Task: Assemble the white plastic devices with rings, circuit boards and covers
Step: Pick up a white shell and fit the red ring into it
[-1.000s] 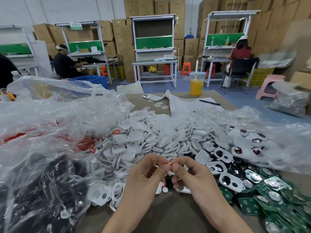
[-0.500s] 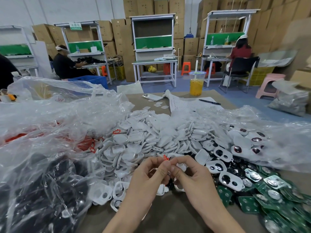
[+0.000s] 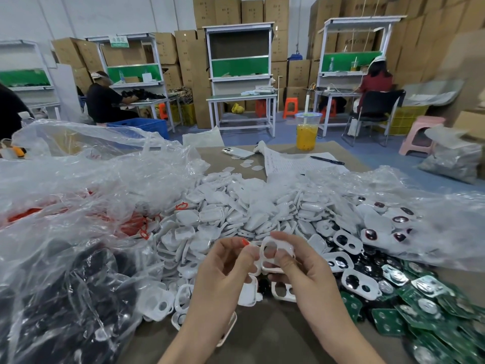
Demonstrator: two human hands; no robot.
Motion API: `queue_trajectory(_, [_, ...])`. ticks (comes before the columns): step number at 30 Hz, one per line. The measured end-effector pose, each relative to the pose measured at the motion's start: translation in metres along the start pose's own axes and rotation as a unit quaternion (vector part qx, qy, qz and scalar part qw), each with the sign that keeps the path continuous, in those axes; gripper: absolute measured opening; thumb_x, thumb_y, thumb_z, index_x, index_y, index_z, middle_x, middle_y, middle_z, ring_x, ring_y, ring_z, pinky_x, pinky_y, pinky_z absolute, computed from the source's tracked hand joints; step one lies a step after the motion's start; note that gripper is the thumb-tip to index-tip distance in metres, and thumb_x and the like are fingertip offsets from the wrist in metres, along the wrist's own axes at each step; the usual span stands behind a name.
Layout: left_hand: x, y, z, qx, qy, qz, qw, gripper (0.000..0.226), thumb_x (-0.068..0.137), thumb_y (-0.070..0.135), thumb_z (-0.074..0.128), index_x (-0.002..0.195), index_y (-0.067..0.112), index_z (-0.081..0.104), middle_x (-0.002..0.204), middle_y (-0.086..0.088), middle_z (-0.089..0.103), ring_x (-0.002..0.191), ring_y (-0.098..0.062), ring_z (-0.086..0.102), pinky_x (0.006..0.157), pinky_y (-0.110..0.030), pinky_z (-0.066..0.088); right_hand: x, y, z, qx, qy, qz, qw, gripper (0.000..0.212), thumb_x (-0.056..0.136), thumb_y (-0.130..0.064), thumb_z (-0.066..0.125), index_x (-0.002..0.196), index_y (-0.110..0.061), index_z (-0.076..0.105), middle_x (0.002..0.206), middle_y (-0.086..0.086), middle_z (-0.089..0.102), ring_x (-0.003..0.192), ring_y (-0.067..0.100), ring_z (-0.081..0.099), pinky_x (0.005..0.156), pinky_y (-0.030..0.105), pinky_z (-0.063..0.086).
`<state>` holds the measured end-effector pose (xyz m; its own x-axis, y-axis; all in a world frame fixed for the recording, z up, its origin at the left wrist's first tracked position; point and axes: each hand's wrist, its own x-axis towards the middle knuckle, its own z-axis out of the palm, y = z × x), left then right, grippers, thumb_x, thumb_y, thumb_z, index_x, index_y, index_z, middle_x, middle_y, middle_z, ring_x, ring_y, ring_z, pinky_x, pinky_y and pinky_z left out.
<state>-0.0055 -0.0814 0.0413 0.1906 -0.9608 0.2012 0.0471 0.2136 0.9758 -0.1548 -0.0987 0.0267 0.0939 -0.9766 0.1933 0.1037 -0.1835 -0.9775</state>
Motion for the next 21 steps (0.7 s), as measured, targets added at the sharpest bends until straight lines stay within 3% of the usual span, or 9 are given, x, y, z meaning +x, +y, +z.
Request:
queue_trajectory(2, [0.0, -0.004, 0.0, 0.015, -0.007, 0.003, 1.0, 0.011, 0.089, 0.029, 0.072, 0.096, 0.023, 0.068, 0.086, -0.001, 0.075, 0.068, -0.01, 0.067, 0.059, -0.016, 0.05, 0.002, -0.001, -0.002, 0.015, 0.008, 0.003, 1.0, 0.032, 0.099, -0.022, 0.06, 0.121, -0.046, 0.064, 0.103, -0.007, 0.077, 0.092, 0.014, 0.074, 0.075, 0.033, 0.061])
queue_trajectory(4, [0.0, -0.007, 0.0, 0.038, -0.01, 0.011, 0.999, 0.006, 0.091, 0.031, 0.074, 0.093, 0.033, 0.068, 0.087, 0.001, 0.074, 0.07, -0.011, 0.068, 0.063, -0.019, 0.052, 0.005, 0.001, -0.004, 0.049, 0.017, 0.02, 0.998, 0.03, 0.096, -0.018, 0.064, 0.122, -0.034, 0.066, 0.103, -0.003, 0.078, 0.095, 0.013, 0.074, 0.077, 0.032, 0.062])
queue_trajectory(7, [0.0, -0.009, 0.001, 0.076, -0.011, 0.035, 0.996, 0.011, 0.084, 0.042, 0.072, 0.093, 0.045, 0.066, 0.085, 0.007, 0.073, 0.072, -0.009, 0.069, 0.068, -0.025, 0.056, 0.007, 0.002, -0.004, 0.092, 0.017, 0.043, 0.995, 0.024, 0.09, -0.017, 0.073, 0.111, -0.027, 0.071, 0.102, 0.004, 0.078, 0.094, 0.019, 0.075, 0.08, 0.034, 0.062])
queue_trajectory(10, [-0.002, -0.012, 0.001, 0.119, -0.008, 0.066, 0.991, 0.014, 0.089, 0.039, 0.074, 0.093, 0.048, 0.066, 0.08, 0.011, 0.072, 0.068, -0.006, 0.067, 0.06, -0.014, 0.049, 0.007, 0.001, -0.001, 0.103, 0.021, 0.058, 0.993, 0.024, 0.073, -0.029, 0.082, 0.094, -0.034, 0.074, 0.097, 0.002, 0.078, 0.091, 0.024, 0.076, 0.075, 0.04, 0.056])
queue_trajectory(13, [-0.003, -0.014, -0.001, 0.16, -0.003, 0.085, 0.983, 0.018, 0.086, 0.041, 0.076, 0.097, 0.05, 0.065, 0.077, 0.012, 0.068, 0.066, -0.004, 0.064, 0.057, -0.008, 0.042, 0.008, 0.005, 0.0, 0.109, 0.022, 0.064, 0.992, 0.018, 0.076, -0.023, 0.082, 0.086, -0.036, 0.074, 0.084, -0.001, 0.076, 0.088, 0.03, 0.076, 0.065, 0.035, 0.052])
queue_trajectory(16, [-0.002, -0.018, -0.002, 0.169, 0.005, 0.095, 0.981, 0.021, 0.085, 0.043, 0.078, 0.1, 0.049, 0.066, 0.08, 0.014, 0.066, 0.07, -0.006, 0.065, 0.058, -0.008, 0.042, 0.007, 0.004, 0.0, 0.152, 0.009, 0.071, 0.986, 0.016, 0.076, -0.018, 0.082, 0.089, -0.024, 0.075, 0.079, -0.002, 0.075, 0.085, 0.023, 0.076, 0.072, 0.026, 0.058])
queue_trajectory(18, [-0.001, -0.02, -0.003, 0.169, 0.012, 0.098, 0.981, 0.023, 0.081, 0.05, 0.075, 0.102, 0.049, 0.066, 0.082, 0.016, 0.066, 0.071, -0.005, 0.066, 0.058, -0.008, 0.043, 0.006, 0.002, 0.001, 0.175, -0.002, 0.078, 0.981, 0.032, 0.065, -0.028, 0.086, 0.093, -0.018, 0.073, 0.084, 0.002, 0.076, 0.085, 0.021, 0.076, 0.076, 0.029, 0.06])
queue_trajectory(21, [-0.001, -0.021, -0.003, 0.17, 0.02, 0.107, 0.979, 0.028, 0.078, 0.06, 0.07, 0.104, 0.049, 0.066, 0.089, 0.018, 0.065, 0.073, -0.005, 0.067, 0.06, -0.009, 0.045, 0.006, 0.0, 0.002, 0.203, -0.03, 0.082, 0.975, 0.024, 0.061, -0.031, 0.089, 0.082, -0.026, 0.077, 0.089, 0.009, 0.077, 0.092, 0.023, 0.076, 0.083, 0.032, 0.06])
